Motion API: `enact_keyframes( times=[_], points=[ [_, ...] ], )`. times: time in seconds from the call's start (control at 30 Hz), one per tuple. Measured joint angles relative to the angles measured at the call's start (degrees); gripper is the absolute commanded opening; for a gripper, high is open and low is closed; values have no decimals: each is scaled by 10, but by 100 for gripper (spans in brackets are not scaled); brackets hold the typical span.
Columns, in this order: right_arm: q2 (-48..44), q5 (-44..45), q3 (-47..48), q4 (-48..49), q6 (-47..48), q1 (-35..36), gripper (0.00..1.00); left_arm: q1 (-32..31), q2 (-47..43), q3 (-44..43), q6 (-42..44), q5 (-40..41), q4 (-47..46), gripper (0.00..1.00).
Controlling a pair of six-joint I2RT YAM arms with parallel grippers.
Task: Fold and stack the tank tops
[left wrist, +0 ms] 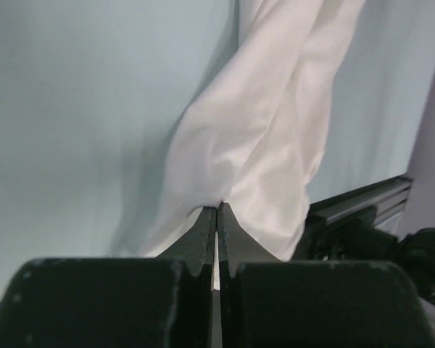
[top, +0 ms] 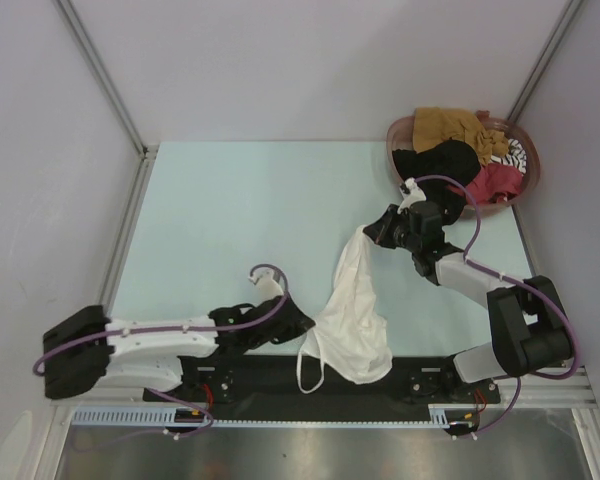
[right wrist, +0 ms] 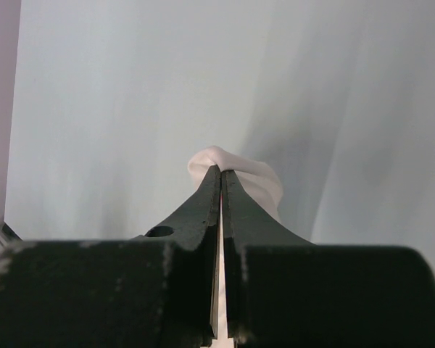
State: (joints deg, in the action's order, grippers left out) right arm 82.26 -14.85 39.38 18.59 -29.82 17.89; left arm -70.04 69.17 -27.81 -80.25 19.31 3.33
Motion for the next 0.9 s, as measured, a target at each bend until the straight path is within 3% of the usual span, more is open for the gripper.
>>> enact_keyframes(
  times=[0.23,0.37,0.5,0.67,0.9],
  points=[
    [-28,0,-1,-25,-2,-3,0,89,-299,0,114,36,136,0],
    [-75,-2,15,-80,-6,-5,0,125,-394,-55,190,58,232,0],
    [-116,-16,103,-184,-13,-22,0,157,-417,-134,261,80,301,0],
    [-127,-52,259,-308,-16,-61,0,225,-366,-220,357,70,331,0],
    [-179,-82,246,-425,-11,-47,0,274,-339,-213,413,1,334,0]
  ],
)
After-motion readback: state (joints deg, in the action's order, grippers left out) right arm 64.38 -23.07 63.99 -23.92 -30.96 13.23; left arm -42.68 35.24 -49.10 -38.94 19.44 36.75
